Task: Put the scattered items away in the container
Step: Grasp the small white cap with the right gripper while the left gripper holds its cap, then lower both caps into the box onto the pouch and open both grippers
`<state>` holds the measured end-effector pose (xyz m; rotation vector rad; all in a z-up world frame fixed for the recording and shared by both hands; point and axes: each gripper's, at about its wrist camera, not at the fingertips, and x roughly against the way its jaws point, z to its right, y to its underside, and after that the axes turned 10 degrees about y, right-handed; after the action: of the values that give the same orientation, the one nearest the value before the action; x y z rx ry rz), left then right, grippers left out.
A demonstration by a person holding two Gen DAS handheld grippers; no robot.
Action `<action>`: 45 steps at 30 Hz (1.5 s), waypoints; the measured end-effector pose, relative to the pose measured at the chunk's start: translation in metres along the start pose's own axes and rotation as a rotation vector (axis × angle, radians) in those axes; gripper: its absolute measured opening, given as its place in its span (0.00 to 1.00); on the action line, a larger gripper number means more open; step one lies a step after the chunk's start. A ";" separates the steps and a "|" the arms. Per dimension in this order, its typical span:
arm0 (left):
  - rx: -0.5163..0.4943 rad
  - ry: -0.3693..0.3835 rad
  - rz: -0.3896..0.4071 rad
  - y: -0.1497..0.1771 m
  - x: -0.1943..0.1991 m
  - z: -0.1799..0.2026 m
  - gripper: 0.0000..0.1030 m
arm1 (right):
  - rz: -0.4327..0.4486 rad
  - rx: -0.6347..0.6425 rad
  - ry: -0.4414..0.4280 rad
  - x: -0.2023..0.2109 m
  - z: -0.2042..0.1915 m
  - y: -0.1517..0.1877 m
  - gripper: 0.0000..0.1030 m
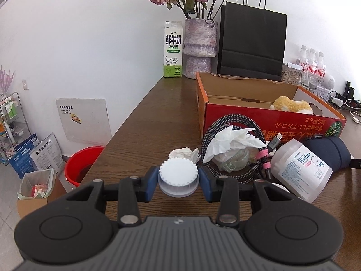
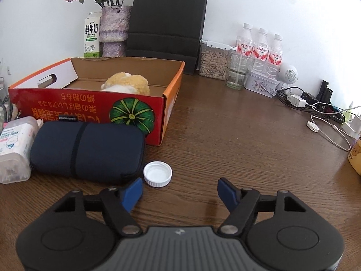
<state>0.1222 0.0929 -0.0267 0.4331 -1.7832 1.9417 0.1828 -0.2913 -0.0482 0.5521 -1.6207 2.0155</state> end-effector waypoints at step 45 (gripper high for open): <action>-0.013 0.131 0.097 -0.113 -0.046 0.091 0.40 | 0.199 -0.071 -0.204 0.019 -0.082 -0.120 0.25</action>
<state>0.2140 0.0028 0.0540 0.2136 -1.7609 1.9742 0.2392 -0.1883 0.0389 0.6080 -1.9288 2.0891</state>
